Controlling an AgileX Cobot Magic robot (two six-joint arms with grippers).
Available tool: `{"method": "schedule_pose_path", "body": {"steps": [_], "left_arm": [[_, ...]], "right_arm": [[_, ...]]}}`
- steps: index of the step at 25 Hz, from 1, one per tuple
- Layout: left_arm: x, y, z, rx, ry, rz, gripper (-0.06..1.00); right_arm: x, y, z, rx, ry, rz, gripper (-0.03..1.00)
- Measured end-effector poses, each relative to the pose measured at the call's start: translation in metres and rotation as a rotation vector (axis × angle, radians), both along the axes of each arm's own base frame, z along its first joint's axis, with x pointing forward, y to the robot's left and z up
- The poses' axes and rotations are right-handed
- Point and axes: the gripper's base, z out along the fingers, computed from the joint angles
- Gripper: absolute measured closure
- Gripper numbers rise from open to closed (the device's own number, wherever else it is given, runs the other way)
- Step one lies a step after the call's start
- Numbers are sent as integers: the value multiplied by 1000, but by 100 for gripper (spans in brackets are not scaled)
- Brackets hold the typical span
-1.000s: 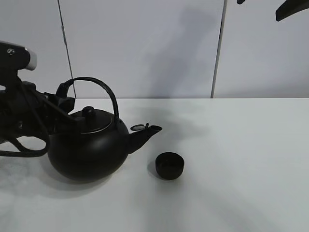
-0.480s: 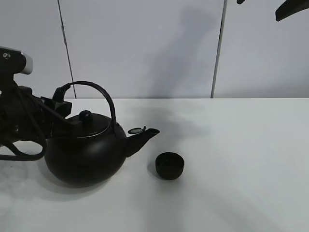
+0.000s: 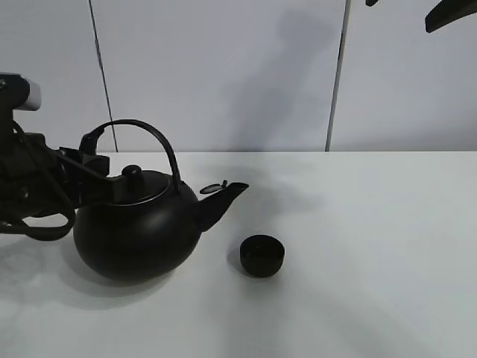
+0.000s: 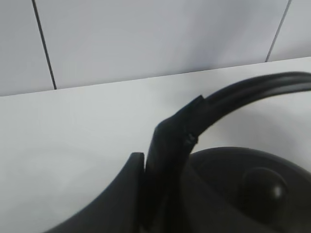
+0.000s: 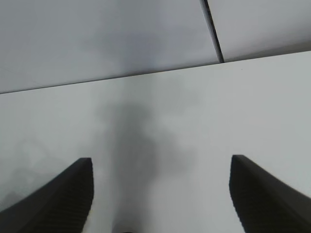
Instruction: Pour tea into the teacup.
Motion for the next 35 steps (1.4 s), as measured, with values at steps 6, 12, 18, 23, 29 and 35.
{"method": "schedule_pose_path", "body": {"steps": [6, 12, 18, 23, 29, 35], "left_arm": [[-1, -3, 0, 33, -15, -49, 83], [-9, 0, -5, 54, 7, -70, 83], [-13, 1, -8, 68, 26, -84, 83], [-16, 0, -9, 70, 24, -123, 83], [-21, 0, -11, 78, 31, -145, 83], [-26, 3, -12, 80, 30, -147, 83]], "right_arm": [[0, 0, 0, 0, 0, 0, 43], [0, 0, 0, 0, 0, 0, 43], [0, 0, 0, 0, -1, 0, 43], [0, 0, 0, 0, -1, 0, 43], [0, 0, 0, 0, -1, 0, 43], [0, 0, 0, 0, -1, 0, 43]]}}
